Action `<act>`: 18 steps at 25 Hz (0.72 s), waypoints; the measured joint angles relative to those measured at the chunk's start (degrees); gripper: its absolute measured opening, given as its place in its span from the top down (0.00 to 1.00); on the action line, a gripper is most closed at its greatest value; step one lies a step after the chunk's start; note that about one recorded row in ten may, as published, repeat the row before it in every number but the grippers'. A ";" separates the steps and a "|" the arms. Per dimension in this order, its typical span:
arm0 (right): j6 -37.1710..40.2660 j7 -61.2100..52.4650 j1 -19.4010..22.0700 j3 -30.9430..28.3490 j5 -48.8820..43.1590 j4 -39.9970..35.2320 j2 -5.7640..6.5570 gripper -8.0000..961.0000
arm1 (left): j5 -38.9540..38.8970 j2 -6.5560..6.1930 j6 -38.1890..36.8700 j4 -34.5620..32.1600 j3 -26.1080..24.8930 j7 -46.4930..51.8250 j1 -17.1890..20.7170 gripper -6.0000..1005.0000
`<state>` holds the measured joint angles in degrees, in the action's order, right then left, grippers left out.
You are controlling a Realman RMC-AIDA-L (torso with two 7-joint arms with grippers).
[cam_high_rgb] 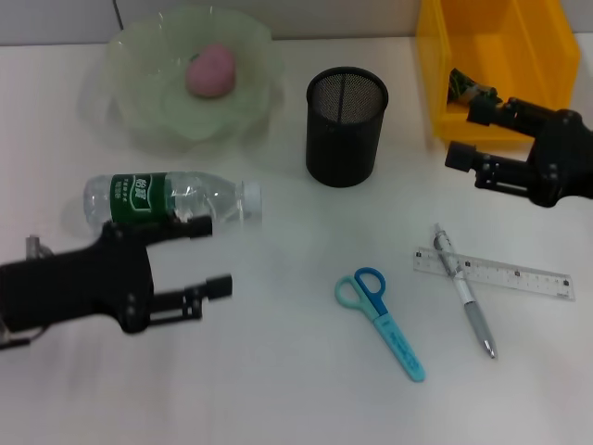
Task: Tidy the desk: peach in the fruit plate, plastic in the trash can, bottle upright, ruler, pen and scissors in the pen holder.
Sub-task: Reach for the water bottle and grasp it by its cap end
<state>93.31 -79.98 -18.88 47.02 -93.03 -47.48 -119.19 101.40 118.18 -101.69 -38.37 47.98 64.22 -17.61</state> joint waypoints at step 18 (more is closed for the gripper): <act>-3.36 5.75 2.05 -0.84 -0.11 13.35 0.11 0.20 | 23.55 0.52 7.54 -21.18 1.66 35.44 -19.56 0.25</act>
<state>89.95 -74.23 -16.83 46.18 -93.14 -34.13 -119.09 124.95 118.70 -94.15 -59.55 49.64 99.66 -37.17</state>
